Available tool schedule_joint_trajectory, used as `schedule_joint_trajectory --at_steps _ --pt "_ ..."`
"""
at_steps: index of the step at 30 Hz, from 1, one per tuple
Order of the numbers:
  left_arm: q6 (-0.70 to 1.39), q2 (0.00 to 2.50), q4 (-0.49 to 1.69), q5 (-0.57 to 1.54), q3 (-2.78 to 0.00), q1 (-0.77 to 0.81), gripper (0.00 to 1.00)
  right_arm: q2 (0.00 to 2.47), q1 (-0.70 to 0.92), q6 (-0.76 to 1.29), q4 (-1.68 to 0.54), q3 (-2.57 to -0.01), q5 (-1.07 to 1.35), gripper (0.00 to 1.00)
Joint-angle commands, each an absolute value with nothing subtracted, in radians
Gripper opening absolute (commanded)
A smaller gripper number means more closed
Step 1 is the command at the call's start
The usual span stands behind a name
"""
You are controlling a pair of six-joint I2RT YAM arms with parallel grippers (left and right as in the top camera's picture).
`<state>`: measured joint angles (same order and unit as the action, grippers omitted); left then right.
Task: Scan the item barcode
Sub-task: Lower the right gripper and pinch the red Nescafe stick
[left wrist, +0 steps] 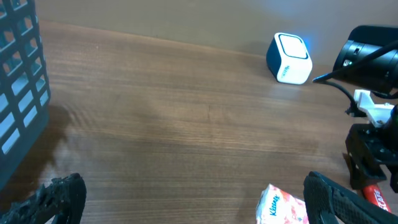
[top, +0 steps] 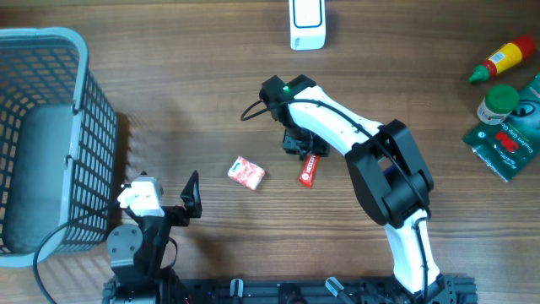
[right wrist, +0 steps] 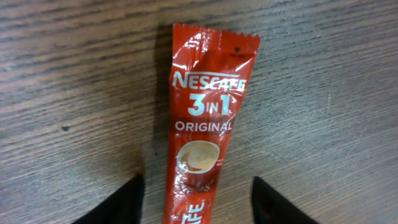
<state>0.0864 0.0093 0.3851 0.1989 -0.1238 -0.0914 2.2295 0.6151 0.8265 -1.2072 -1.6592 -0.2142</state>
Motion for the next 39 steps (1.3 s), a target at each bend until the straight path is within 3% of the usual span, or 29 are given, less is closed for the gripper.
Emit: schedule_joint_trajectory --at_steps 1,6,11,19,21,25,29,35,39 --pt "0.067 0.007 0.382 0.192 -0.115 -0.087 1.0 2.267 0.614 0.823 -1.209 -1.625 -0.231 0.52" --pt "0.067 0.007 0.382 0.192 -0.115 -0.087 1.0 2.268 0.613 0.776 -1.123 -1.484 -0.192 0.52" --pt "0.067 0.007 0.382 0.192 -0.115 -0.087 1.0 2.268 0.589 0.716 -1.138 -1.435 -0.154 0.05" --pt "0.067 0.007 0.382 0.192 -0.115 -0.087 1.0 2.26 0.559 0.405 -1.165 -1.531 0.105 0.04" --pt "0.067 0.007 0.382 0.192 -0.115 -0.087 1.0 2.238 0.541 0.271 -1.193 -1.588 0.285 0.04" --pt "0.067 0.007 0.382 0.192 -0.115 -0.087 1.0 2.172 0.5 -0.188 -1.202 -1.621 0.843 0.04" --pt "0.067 0.007 0.382 0.192 -0.115 -0.087 1.0 2.165 0.471 -0.264 -1.213 -1.621 0.987 0.04" --pt "0.067 0.007 0.382 0.192 -0.115 -0.087 1.0 2.165 0.461 -0.646 -1.32 -1.621 1.258 0.04" --pt "0.067 0.007 0.382 0.192 -0.115 -0.087 1.0 2.165 0.461 -0.714 -1.322 -1.621 1.359 0.04"
